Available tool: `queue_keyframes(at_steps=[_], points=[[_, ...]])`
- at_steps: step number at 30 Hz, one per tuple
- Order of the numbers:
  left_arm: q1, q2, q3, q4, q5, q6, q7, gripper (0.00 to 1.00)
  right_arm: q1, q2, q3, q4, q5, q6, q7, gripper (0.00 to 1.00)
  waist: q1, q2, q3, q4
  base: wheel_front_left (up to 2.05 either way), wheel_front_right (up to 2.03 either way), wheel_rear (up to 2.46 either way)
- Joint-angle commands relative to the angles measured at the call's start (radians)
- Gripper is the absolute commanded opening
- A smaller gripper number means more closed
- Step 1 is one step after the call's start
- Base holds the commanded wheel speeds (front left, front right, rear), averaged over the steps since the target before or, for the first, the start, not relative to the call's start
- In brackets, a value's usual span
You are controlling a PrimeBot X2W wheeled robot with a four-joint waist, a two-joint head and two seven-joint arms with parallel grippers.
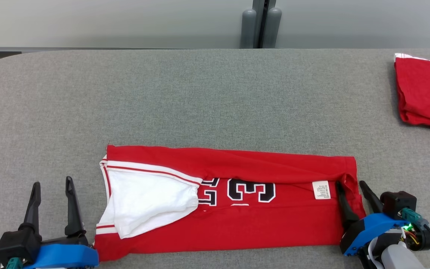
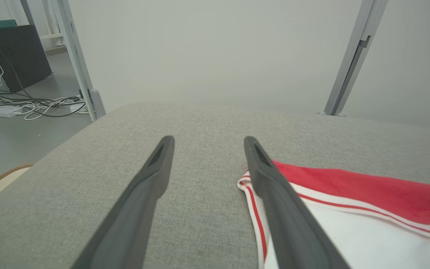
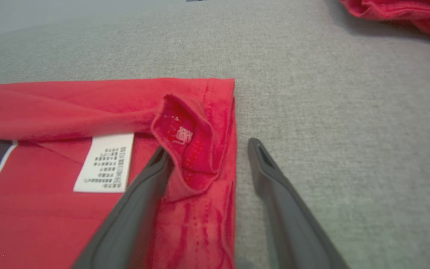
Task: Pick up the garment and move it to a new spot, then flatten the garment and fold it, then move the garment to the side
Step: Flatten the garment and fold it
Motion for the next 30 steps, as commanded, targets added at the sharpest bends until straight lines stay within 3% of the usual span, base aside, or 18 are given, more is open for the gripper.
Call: queue_keyframes(at_steps=[1, 2, 4, 10, 23, 30], points=[[0.007, -0.004, 0.007, 0.008, 0.008, -0.003, -0.004, 1.0, 0.005, 0.014, 0.016, 0.03, 0.013, 0.0, 0.007, 0.86, 0.0, 0.0001, -0.001, -0.001, 0.0, 0.0, 0.0], [0.006, -0.004, 0.008, 0.012, 0.01, -0.003, -0.004, 1.0, 0.003, 0.017, 0.023, 0.038, 0.018, 0.0, 0.007, 0.47, 0.0, 0.0001, -0.002, -0.001, 0.0, 0.0, 0.0], [0.005, -0.005, 0.011, 0.018, 0.013, -0.005, -0.004, 1.0, 0.001, 0.023, 0.041, 0.05, 0.027, 0.001, 0.008, 0.0, 0.0, 0.0001, -0.004, -0.001, 0.0, 0.0, 0.0], [0.011, -0.005, 0.006, 0.027, 0.024, -0.006, -0.004, 1.0, 0.005, 0.003, 0.033, 0.014, 0.056, 0.0, 0.003, 0.0, 0.0, 0.0001, -0.022, -0.012, 0.0, 0.0, 0.0], [0.033, -0.005, 0.013, 0.038, 0.044, 0.004, -0.004, 1.0, -0.01, -0.137, -0.114, 0.019, 0.053, 0.0, 0.001, 0.0, 0.0, 0.0001, -0.067, -0.038, 0.0, 0.0, 0.0], [0.048, -0.005, 0.005, 0.046, 0.031, 0.011, -0.004, 1.0, -0.027, -0.13, -0.083, 0.009, 0.046, 0.0, 0.002, 0.0, 0.0, 0.0001, -0.087, -0.047, 0.0, 0.0, 0.0]])
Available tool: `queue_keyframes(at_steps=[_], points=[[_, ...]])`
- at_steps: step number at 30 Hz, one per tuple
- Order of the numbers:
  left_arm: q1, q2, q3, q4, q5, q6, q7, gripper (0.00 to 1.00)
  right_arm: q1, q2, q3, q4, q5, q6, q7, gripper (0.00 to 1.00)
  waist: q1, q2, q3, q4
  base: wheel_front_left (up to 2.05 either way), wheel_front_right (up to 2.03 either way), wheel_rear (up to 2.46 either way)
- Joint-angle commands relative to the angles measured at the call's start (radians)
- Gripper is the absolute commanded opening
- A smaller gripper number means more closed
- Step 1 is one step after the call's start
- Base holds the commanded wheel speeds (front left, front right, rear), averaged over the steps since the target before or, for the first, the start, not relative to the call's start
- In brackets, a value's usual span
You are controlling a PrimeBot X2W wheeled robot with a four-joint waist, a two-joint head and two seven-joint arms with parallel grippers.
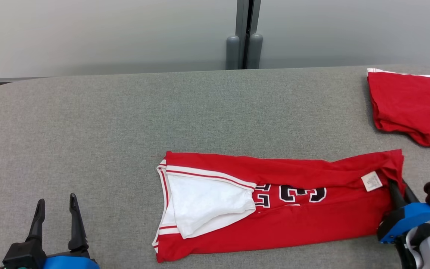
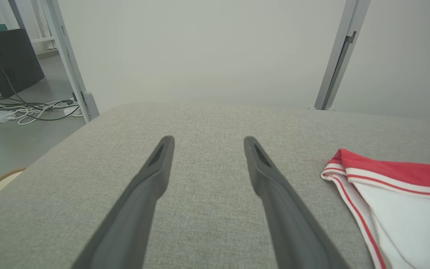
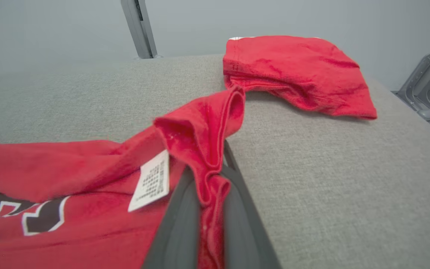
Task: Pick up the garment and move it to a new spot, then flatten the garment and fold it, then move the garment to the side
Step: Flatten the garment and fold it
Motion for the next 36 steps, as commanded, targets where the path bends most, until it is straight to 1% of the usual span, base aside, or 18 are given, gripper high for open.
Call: queue_keyframes(at_steps=[1, 7, 12, 16, 21, 25, 36], points=[[0.006, -0.001, -0.004, 0.002, -0.005, 0.005, -0.004, 1.0, -0.002, 0.016, 0.015, -0.019, 0.001, 0.0, 0.0, 0.0, 0.0, -0.0001, -0.004, -0.002, 0.0, 0.0, 0.0], [0.018, -0.001, -0.004, 0.008, -0.01, 0.01, -0.004, 1.0, 0.034, 0.076, 0.115, -0.127, 0.027, 0.0, 0.013, 0.0, 0.0, -0.0001, -0.017, -0.003, 0.0, 0.0, 0.0], [0.014, -0.002, -0.009, 0.006, -0.012, 0.012, -0.004, 1.0, 0.046, 0.128, 0.229, -0.233, 0.036, 0.0, 0.045, 0.0, 0.0, -0.0001, -0.014, -0.001, 0.0, 0.0, 0.0], [-0.001, -0.001, -0.013, 0.008, -0.013, 0.015, -0.004, 1.0, 0.023, 0.165, 0.322, -0.286, 0.042, 0.0, 0.07, 0.0, 0.0, -0.0001, -0.009, 0.005, 0.0, 0.0, 0.0], [-0.019, -0.001, -0.022, 0.011, -0.01, 0.015, -0.004, 1.0, -0.014, 0.2, 0.417, -0.294, 0.05, 0.0, 0.076, 0.0, 0.0, -0.0001, -0.004, 0.023, 0.0, 0.0, 0.0], [-0.027, -0.002, -0.029, 0.015, -0.01, 0.015, -0.004, 1.0, -0.047, 0.212, 0.488, -0.284, 0.075, 0.0, 0.071, 0.0, 0.0, -0.0001, 0.002, 0.041, 0.0, 0.0, 0.0], [-0.059, -0.001, -0.054, 0.03, -0.027, 0.022, -0.004, 1.0, -0.17, 0.213, 0.691, -0.252, 0.231, 0.0, 0.03, 0.0, 0.0, -0.0001, 0.034, 0.083, 0.0, 0.0, 0.0]])
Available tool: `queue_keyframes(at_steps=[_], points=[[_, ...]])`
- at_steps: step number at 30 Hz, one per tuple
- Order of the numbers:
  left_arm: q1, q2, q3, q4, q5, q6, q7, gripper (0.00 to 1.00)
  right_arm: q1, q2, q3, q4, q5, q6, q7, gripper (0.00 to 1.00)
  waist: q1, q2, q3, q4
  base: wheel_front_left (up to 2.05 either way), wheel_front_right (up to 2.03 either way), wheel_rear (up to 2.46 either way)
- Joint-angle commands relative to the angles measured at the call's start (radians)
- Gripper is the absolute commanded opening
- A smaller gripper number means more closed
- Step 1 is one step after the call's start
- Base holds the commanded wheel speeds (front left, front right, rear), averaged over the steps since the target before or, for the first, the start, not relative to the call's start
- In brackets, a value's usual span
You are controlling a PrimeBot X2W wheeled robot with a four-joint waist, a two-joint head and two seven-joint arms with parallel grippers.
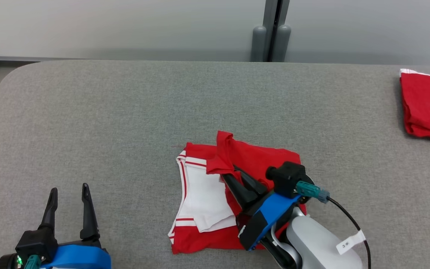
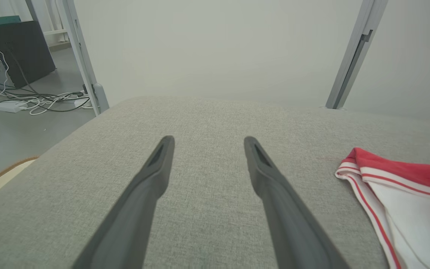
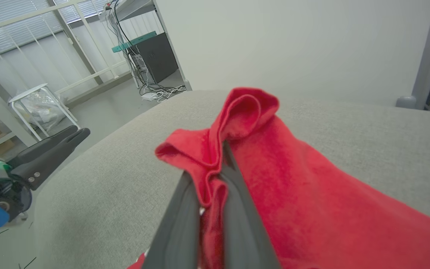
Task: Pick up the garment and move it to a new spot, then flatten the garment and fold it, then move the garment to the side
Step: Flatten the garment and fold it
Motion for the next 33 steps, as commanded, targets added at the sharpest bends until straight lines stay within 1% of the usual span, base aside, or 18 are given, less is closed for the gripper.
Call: queue_keyframes(at_steps=[1, 7, 8, 9, 14, 17, 20, 26, 30, 33], points=[[-0.021, -0.001, -0.002, 0.005, -0.005, 0.007, -0.004, 1.0, -0.031, -0.001, 0.025, 0.006, 0.019, 0.0, -0.01, 0.0, -0.0001, -0.0001, 0.007, 0.008, 0.0, 0.0, 0.0], [-0.03, -0.001, -0.022, 0.01, -0.014, 0.015, -0.004, 1.0, -0.082, -0.001, 0.092, 0.06, 0.066, 0.0, -0.023, 0.0, -0.0001, -0.0001, 0.014, 0.024, 0.0, 0.0, 0.0], [-0.031, -0.001, -0.024, 0.009, -0.015, 0.016, -0.004, 1.0, -0.091, -0.001, 0.102, 0.07, 0.069, 0.0, -0.024, 0.48, -0.0001, -0.0001, 0.015, 0.025, 0.0, 0.0, 0.0], [-0.031, -0.001, -0.026, 0.009, -0.016, 0.016, -0.004, 1.0, -0.099, -0.001, 0.107, 0.075, 0.079, 0.0, -0.027, 1.0, -0.0001, -0.0001, 0.016, 0.026, 0.0, 0.0, 0.0], [-0.021, -0.001, -0.014, 0.008, -0.021, 0.019, -0.004, 1.0, -0.112, -0.002, 0.113, 0.102, 0.089, 0.0, -0.037, 1.0, -0.0001, -0.0001, 0.011, 0.014, 0.0, 0.0, 0.0], [-0.009, -0.001, -0.011, 0.006, -0.018, 0.019, -0.004, 1.0, -0.115, -0.001, 0.077, 0.105, 0.065, 0.0, -0.039, 1.0, -0.0001, -0.0001, 0.003, 0.001, 0.0, 0.0, 0.0], [-0.004, -0.001, -0.004, 0.004, -0.015, 0.017, -0.004, 1.0, -0.091, -0.001, -0.001, 0.08, 0.015, 0.0, -0.039, 1.0, -0.0001, -0.0001, -0.005, -0.01, 0.0, 0.0, 0.0], [0.007, -0.001, 0.009, -0.007, -0.007, 0.016, -0.004, 1.0, 0.002, -0.003, -0.212, 0.013, -0.138, 0.0, -0.04, 1.0, -0.0001, -0.0001, -0.022, -0.027, 0.0, 0.0, 0.0], [0.015, -0.001, 0.014, -0.011, 0.001, 0.012, -0.004, 1.0, 0.084, -0.022, -0.342, -0.046, -0.201, 0.0, -0.039, 1.0, -0.0001, -0.0001, -0.028, -0.032, 0.0, 0.0, 0.0], [0.021, -0.001, 0.013, -0.014, 0.002, 0.012, -0.004, 1.0, 0.14, -0.028, -0.412, -0.074, -0.232, 0.0, -0.039, 1.0, -0.0001, -0.0001, -0.029, -0.034, 0.0, 0.0, 0.0]])
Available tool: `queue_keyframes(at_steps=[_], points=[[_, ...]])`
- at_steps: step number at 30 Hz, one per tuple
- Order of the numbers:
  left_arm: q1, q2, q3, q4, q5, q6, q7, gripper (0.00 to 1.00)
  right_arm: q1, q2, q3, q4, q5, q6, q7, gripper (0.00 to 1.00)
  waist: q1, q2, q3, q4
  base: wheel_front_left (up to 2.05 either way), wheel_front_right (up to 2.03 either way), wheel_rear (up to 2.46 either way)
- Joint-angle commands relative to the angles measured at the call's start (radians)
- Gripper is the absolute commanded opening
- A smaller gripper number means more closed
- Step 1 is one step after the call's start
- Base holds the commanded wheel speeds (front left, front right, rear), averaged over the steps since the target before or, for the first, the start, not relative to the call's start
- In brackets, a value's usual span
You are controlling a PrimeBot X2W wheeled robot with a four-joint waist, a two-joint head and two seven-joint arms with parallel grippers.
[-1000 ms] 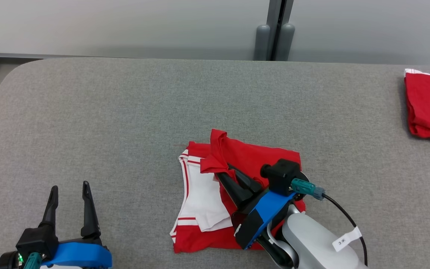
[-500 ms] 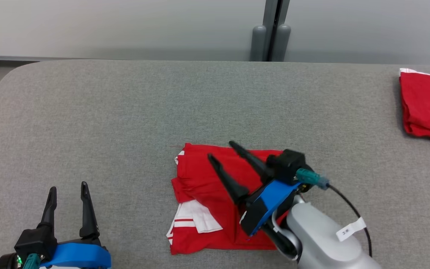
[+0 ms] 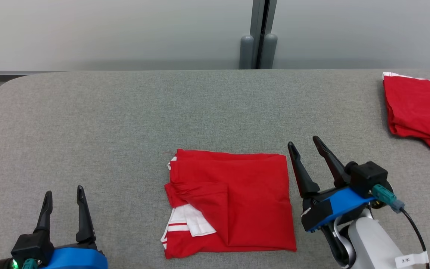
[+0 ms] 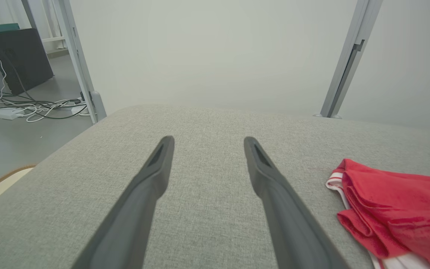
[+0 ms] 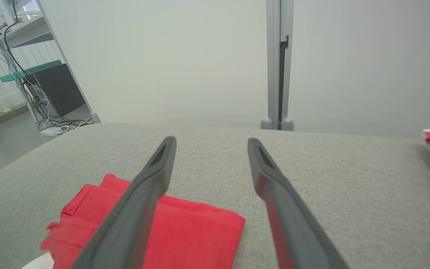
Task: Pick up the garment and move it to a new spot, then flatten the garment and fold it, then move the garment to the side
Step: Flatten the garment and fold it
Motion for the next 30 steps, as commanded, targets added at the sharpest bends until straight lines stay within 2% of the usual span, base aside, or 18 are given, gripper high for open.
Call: queue_keyframes(at_steps=[1, 7, 8, 9, 14, 18, 23, 30], points=[[0.012, -0.001, 0.003, -0.005, 0.002, -0.003, -0.004, 1.0, 0.041, -0.005, -0.031, -0.016, -0.019, 0.0, -0.003, 1.0, 0.0, -0.0001, 0.001, 0.0, 0.0, 0.0, 0.0], [0.01, -0.001, 0.001, -0.002, 0.005, -0.004, -0.004, 1.0, 0.084, 0.002, -0.033, 0.002, -0.042, 0.0, -0.003, 1.0, 0.0, -0.0001, 0.0, 0.005, 0.0, 0.0, 0.0], [0.007, -0.001, 0.0, 0.0, 0.006, -0.004, -0.004, 1.0, 0.083, 0.005, -0.023, 0.012, -0.039, 0.0, -0.003, 0.48, 0.0, -0.0001, 0.0, 0.007, 0.0, 0.0, 0.0], [0.003, -0.001, -0.002, 0.002, 0.006, -0.005, -0.004, 1.0, 0.078, 0.006, -0.008, 0.029, -0.037, 0.0, -0.003, 0.0, 0.0, -0.0001, 0.0, 0.011, 0.0, 0.0, 0.0], [-0.012, -0.001, -0.009, 0.004, 0.006, -0.006, -0.004, 1.0, 0.038, 0.013, 0.046, 0.092, -0.041, 0.0, -0.003, 0.0, 0.0, -0.0001, 0.005, 0.029, 0.0, 0.0, 0.0], [-0.022, -0.001, -0.006, 0.006, 0.005, -0.012, -0.004, 1.0, -0.018, 0.019, 0.135, 0.187, -0.019, 0.0, -0.003, 0.0, 0.0, -0.0001, 0.02, 0.05, 0.0, 0.0, 0.0], [-0.028, -0.001, -0.014, 0.009, -0.001, -0.014, -0.004, 1.0, -0.056, 0.022, 0.19, 0.285, 0.005, 0.0, -0.003, 0.0, 0.0, -0.0001, 0.029, 0.067, 0.0, 0.0, 0.0], [-0.032, -0.001, -0.024, 0.01, -0.008, -0.01, -0.004, 1.0, -0.064, 0.023, 0.327, 0.298, 0.116, 0.0, -0.003, 0.0, 0.0, -0.0001, 0.04, 0.084, 0.0, 0.0, 0.0]])
